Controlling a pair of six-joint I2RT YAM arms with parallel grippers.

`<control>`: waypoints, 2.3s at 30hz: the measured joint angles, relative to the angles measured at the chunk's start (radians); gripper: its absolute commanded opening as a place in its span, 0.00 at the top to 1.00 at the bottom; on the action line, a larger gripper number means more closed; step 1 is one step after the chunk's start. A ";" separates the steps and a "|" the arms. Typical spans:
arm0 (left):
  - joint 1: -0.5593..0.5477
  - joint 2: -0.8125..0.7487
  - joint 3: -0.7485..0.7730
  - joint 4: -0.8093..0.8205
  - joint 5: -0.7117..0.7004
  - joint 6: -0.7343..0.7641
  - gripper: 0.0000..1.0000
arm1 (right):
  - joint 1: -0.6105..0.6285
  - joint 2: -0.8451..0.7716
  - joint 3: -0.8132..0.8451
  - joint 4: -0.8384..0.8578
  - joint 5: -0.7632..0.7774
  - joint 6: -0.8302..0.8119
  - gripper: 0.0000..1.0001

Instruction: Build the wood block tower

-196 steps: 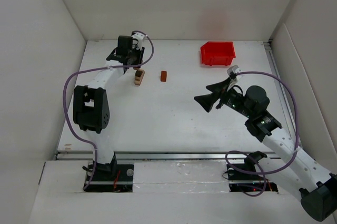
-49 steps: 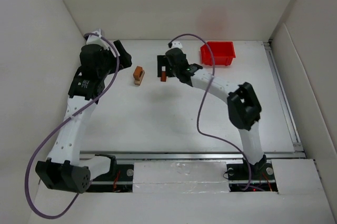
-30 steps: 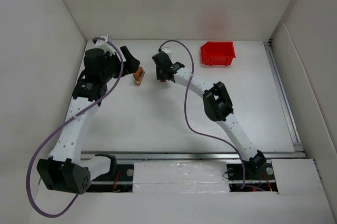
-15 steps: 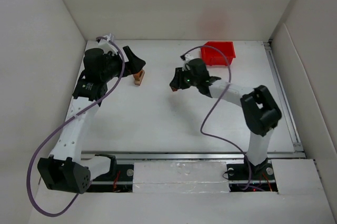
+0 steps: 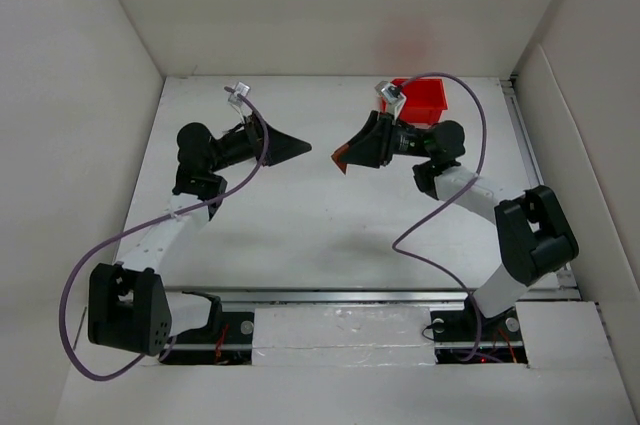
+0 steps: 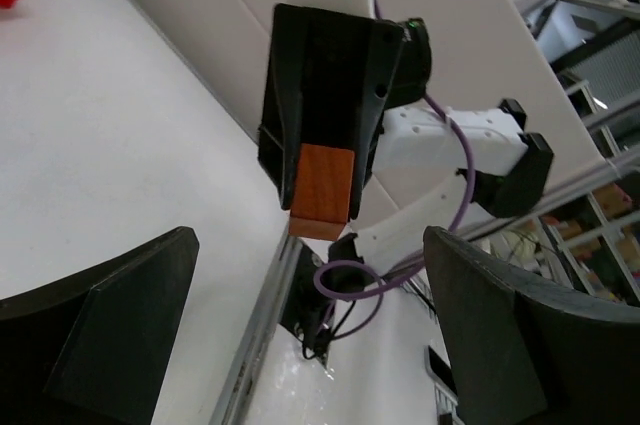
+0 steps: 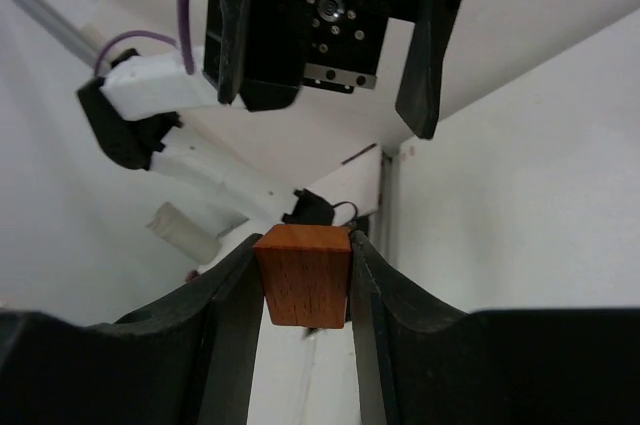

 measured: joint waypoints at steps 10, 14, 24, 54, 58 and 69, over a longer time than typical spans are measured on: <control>0.000 -0.088 -0.023 0.162 0.088 -0.025 0.17 | 0.069 0.008 0.077 0.066 0.100 0.132 1.00; 0.000 -0.124 -0.023 0.150 0.080 0.007 0.24 | 0.117 0.008 0.092 0.065 0.146 0.049 1.00; 0.000 -0.127 -0.023 0.058 0.043 0.075 0.45 | 0.206 -0.027 0.189 0.038 0.209 -0.108 1.00; 0.005 -0.278 -0.050 0.174 0.025 0.135 0.64 | 0.305 -0.039 0.203 -0.101 0.390 -0.151 1.00; 0.006 -0.285 -0.052 0.183 0.025 0.135 0.69 | 0.319 -0.039 0.215 -0.093 0.392 -0.153 1.00; 0.007 -0.302 -0.053 0.164 -0.006 0.145 0.98 | 0.332 -0.040 0.221 -0.099 0.426 -0.192 1.00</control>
